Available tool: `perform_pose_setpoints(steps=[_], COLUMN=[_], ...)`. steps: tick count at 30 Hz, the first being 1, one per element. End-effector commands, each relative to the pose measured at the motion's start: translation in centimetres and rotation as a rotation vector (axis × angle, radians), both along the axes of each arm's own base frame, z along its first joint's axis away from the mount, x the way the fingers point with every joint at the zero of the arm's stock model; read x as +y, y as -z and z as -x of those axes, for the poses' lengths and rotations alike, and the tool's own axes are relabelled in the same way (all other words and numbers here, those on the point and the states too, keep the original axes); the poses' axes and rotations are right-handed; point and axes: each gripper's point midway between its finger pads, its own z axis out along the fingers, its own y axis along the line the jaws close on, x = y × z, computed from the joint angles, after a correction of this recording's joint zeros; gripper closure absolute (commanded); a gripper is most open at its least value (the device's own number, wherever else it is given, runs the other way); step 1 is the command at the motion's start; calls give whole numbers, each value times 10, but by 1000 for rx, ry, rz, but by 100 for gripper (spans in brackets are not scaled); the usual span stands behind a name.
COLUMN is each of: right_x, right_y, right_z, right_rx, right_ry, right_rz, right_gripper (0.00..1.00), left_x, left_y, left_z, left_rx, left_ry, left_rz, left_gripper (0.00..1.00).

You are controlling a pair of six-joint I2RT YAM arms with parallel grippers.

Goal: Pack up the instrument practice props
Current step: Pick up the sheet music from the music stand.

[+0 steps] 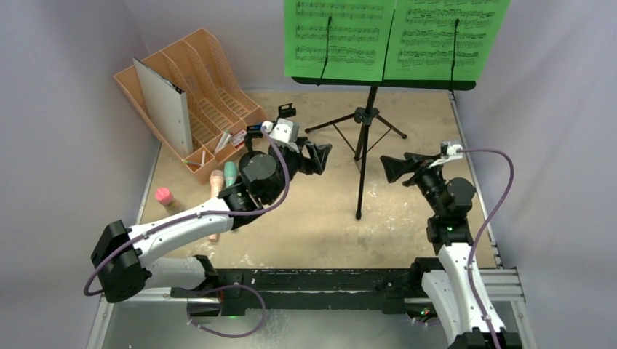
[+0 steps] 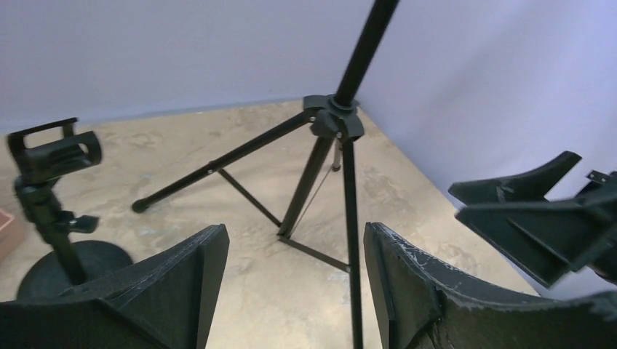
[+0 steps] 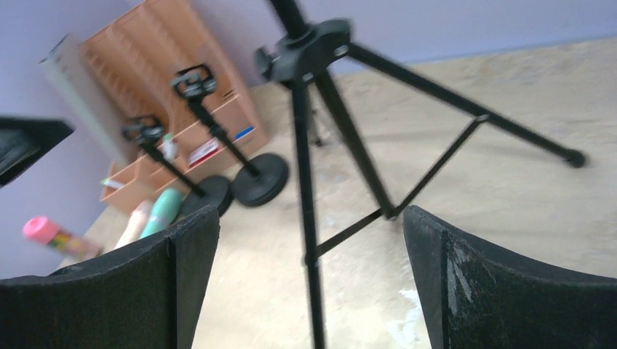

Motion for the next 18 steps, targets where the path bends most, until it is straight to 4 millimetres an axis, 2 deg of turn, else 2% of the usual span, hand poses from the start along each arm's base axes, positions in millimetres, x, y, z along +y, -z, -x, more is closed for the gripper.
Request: perform_pose_setpoints(steps=[1,6,8,14,18], right_x=[39,88,99,121,132], right_y=[-14,-34,-47,-107,-134], right_z=[22,33,35,41,43], right_rx=[4,11,-1,-66,-83], right_ry=[-155,-233,-251,-336,-387], right_rz=[33,26,15,15,24], right_gripper=[4,7,8,10,11], left_x=[25,51,57,75,86], left_y=[-34,-71,-84,-120,-142], left_z=[-3,-7,-9,-14,-25], left_rx=[9,4,0,-20,-31], left_ry=[-40,-52,-48,-57,-63], left_rz=[20,52,48,39,23], left_gripper=[28,26,26,25,25])
